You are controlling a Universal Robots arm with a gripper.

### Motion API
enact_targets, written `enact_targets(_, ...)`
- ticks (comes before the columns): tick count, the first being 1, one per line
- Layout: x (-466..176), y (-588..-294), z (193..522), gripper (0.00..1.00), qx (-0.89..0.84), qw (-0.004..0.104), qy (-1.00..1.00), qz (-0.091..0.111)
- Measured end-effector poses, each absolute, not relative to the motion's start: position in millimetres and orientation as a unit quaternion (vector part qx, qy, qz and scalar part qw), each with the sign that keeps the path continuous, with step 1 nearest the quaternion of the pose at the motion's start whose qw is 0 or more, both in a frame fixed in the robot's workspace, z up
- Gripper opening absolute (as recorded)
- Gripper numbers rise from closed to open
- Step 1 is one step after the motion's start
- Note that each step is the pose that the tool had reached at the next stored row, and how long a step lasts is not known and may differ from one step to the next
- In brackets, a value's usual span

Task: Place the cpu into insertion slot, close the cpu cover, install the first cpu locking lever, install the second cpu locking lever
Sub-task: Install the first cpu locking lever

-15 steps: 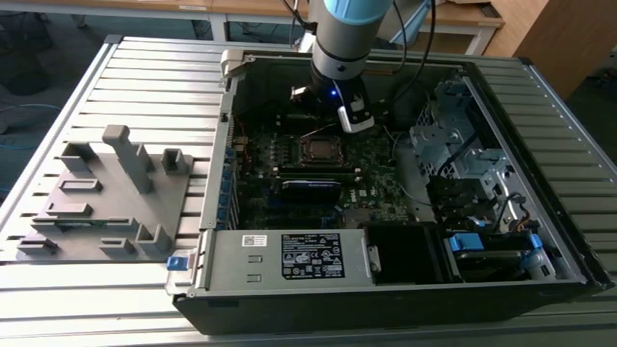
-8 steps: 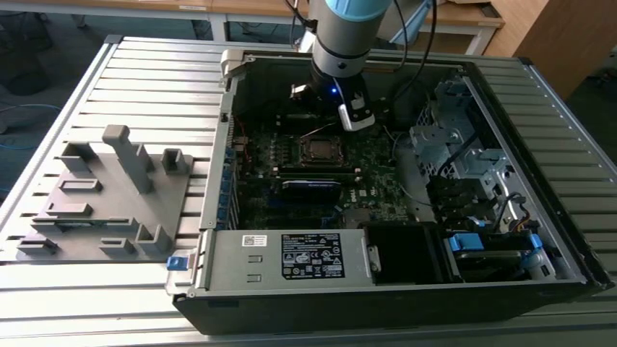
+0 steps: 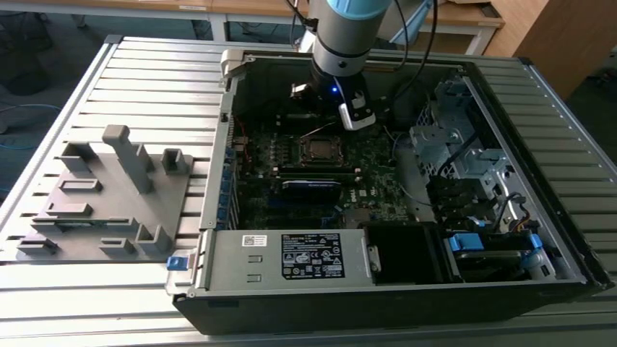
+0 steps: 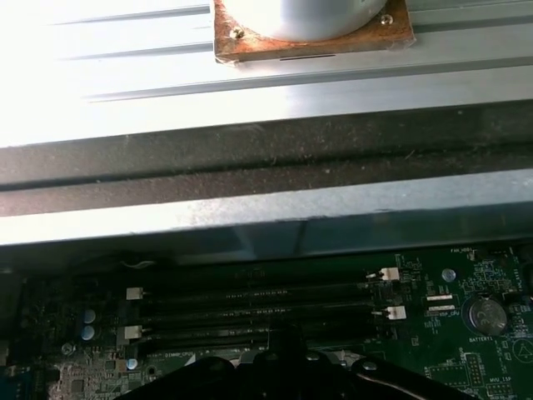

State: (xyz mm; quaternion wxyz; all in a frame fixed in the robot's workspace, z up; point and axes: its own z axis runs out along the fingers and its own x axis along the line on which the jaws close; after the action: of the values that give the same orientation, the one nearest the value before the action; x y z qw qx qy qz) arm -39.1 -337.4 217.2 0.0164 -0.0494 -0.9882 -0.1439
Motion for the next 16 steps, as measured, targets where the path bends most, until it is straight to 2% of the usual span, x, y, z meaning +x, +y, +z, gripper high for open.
enact_targets(16,-37.9,-337.5,211.9,0.10,-0.049,0.015,-0.988,-0.142)
